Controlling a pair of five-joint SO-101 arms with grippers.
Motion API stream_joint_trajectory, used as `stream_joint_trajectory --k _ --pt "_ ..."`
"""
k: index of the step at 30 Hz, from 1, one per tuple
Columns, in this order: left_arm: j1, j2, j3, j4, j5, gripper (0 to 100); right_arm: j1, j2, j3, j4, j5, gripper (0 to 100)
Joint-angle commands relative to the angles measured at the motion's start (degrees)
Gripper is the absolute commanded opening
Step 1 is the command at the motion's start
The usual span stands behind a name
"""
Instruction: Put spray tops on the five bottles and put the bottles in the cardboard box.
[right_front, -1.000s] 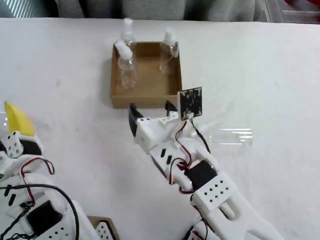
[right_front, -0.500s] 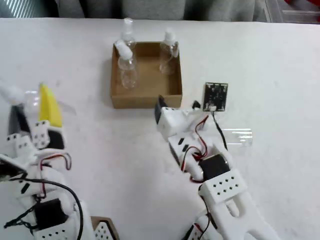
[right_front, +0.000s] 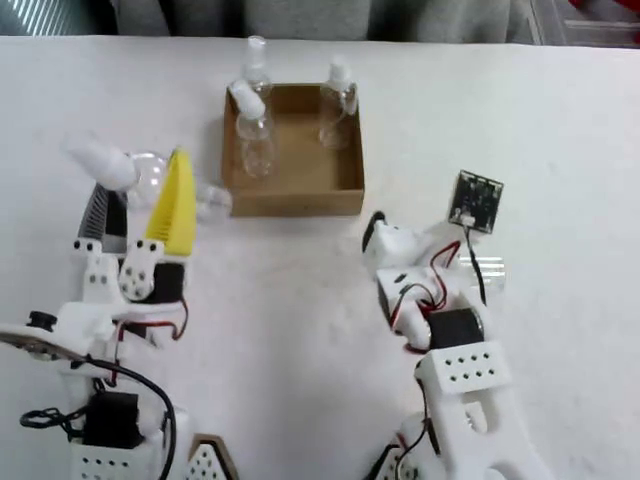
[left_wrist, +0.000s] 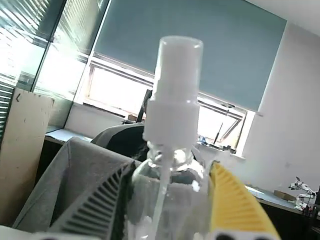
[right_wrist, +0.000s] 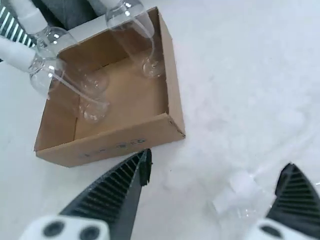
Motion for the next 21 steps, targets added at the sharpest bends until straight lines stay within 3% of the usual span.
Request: stream_joint_trajectory --k 1,9,15,21 --pt "1.01 13.05 -9.93 -3.78 -0.35 5 3.56 -1.36 -0.53 0.40 0.26 36.1" --pt "1.27 40.22 -24.53 -9.85 -0.35 5 9.36 -1.27 2.11 0.04 0.35 36.1" --pt "5.85 55.87 -29.80 -15.82 -0.70 5 11.12 -1.27 2.90 -0.04 4.48 36.1" --pt "11.74 70.99 -35.60 -19.43 -9.05 5 11.21 -1.27 2.99 -0.04 4.66 36.1"
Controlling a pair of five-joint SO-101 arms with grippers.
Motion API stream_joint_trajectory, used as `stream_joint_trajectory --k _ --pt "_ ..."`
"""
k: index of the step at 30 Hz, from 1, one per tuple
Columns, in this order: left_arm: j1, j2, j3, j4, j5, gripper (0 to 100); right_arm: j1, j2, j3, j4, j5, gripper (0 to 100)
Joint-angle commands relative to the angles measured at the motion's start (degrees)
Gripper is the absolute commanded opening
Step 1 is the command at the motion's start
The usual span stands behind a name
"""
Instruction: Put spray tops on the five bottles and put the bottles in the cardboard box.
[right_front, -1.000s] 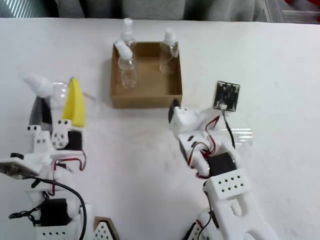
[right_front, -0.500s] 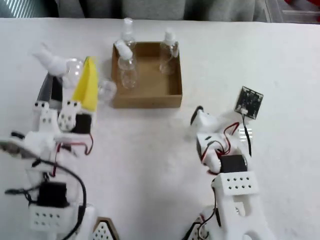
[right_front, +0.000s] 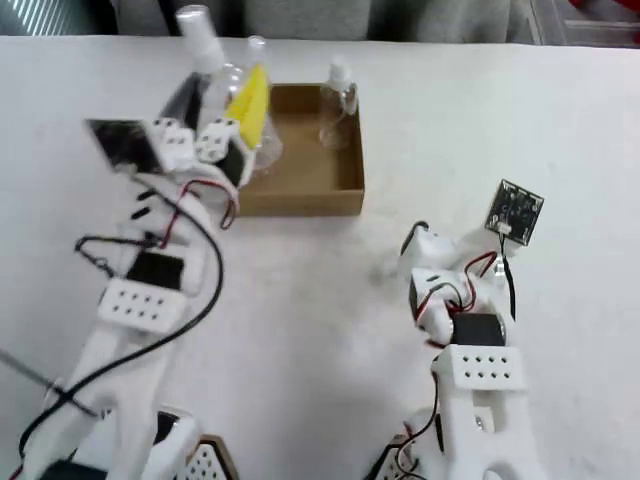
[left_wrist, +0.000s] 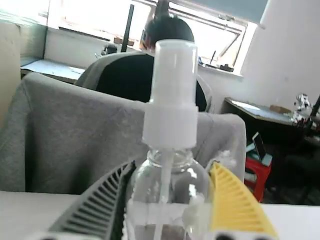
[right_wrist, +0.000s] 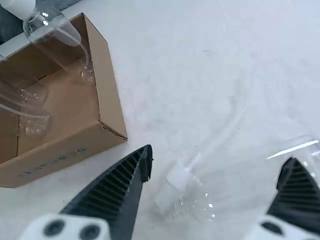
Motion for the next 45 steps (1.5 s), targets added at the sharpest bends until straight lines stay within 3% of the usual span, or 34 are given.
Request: stream_joint_trajectory --k 1,5,17,28,33,45 --pt "3.56 8.13 -6.95 -3.96 -3.78 5 0.92 -1.19 -0.35 -0.04 0.79 36.1" --pt "4.53 18.51 -13.10 -7.74 -4.66 5 0.92 -1.19 0.18 -0.04 0.79 36.1" --pt "4.44 40.48 -26.81 -8.62 -5.01 5 3.12 -1.19 0.79 -0.04 0.88 36.1" --pt "7.25 57.19 -28.57 -32.79 -5.10 5 3.12 -1.19 0.79 -0.04 0.88 36.1" --pt "7.08 59.21 -28.48 -33.49 -10.20 5 3.12 -1.19 0.79 -0.04 0.88 36.1" --pt "7.16 59.82 -28.13 -33.49 -10.55 5 3.12 -1.19 0.79 -0.04 0.88 36.1"
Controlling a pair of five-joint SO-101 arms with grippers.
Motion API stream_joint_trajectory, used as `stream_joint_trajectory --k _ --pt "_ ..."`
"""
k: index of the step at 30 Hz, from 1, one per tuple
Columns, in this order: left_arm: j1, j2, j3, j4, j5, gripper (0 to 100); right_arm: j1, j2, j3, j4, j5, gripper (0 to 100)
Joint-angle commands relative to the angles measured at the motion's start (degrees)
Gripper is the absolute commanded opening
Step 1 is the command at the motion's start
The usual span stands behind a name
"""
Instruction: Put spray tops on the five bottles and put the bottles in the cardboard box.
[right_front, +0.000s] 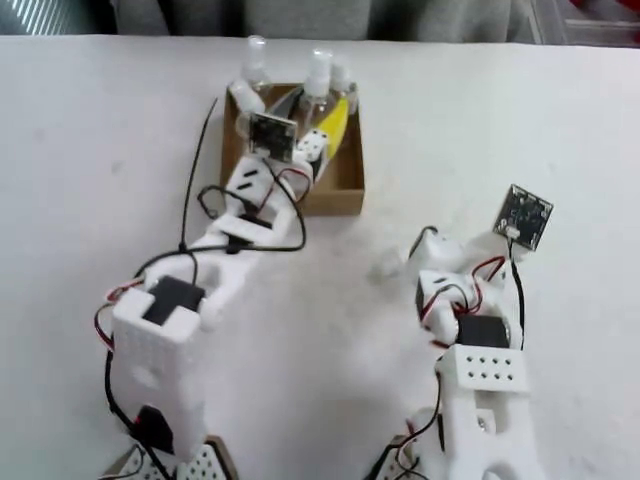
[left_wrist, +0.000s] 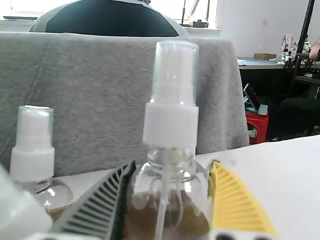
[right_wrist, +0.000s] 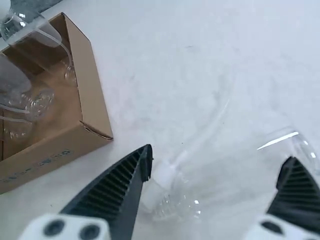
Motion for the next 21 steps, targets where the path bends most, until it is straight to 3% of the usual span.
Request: stream_joint_trajectory --k 1,8,21 --pt "0.66 0.48 -2.90 -1.58 -0.35 5 0.48 -1.19 -0.35 -0.04 0.62 36.1" --pt "1.54 6.29 -3.52 -9.76 -0.44 5 0.48 -1.10 -0.35 -0.04 0.62 36.1" --pt "1.36 9.89 -7.91 -9.93 -0.18 5 0.48 -0.92 -0.35 -0.04 0.62 36.1"
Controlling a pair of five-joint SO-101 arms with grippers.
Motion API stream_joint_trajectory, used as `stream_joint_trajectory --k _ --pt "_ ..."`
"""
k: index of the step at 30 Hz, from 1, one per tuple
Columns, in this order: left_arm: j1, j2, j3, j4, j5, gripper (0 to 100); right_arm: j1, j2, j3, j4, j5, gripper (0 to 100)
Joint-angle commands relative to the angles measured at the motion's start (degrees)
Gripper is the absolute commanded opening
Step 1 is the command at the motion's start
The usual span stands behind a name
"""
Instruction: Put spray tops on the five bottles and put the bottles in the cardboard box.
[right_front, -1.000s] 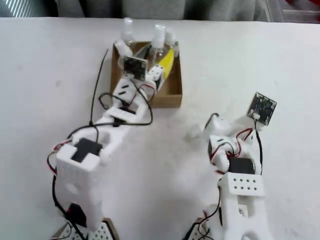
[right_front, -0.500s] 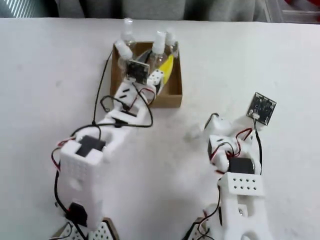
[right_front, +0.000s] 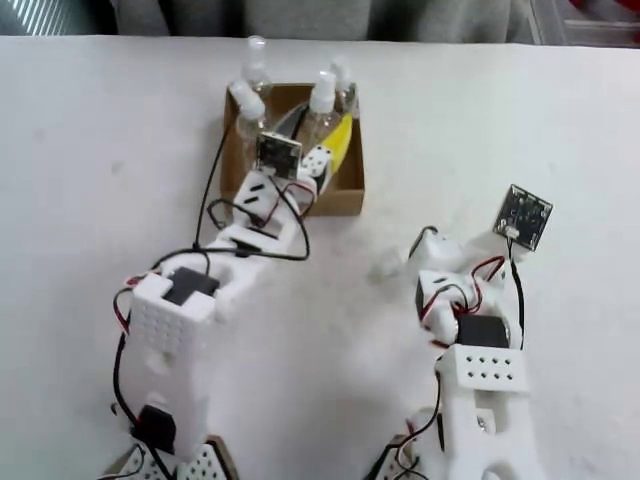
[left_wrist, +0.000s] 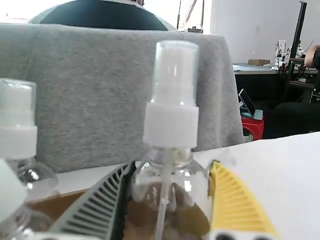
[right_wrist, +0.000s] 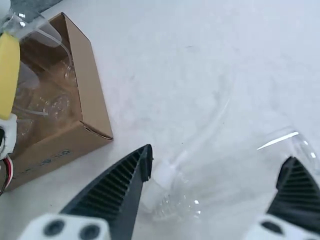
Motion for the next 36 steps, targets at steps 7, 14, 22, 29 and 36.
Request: stream_joint_trajectory --k 7,14,22,29,36 --pt "0.75 4.97 -8.79 -1.41 -0.35 5 0.48 -0.92 -0.26 -0.04 0.62 36.1" --pt "0.40 5.49 -9.41 -1.23 -0.44 5 0.48 -1.01 -0.26 -0.04 0.62 36.1" --pt "0.48 5.58 -10.73 -1.14 -0.44 5 0.57 -0.92 -0.26 -0.04 0.62 36.1" --pt "0.75 5.58 -10.73 -1.05 -0.44 5 0.57 -0.84 -0.26 -0.04 0.62 36.1" --pt "0.40 5.67 -13.36 2.55 -0.44 5 0.57 -0.75 -0.26 -0.04 0.62 36.1"
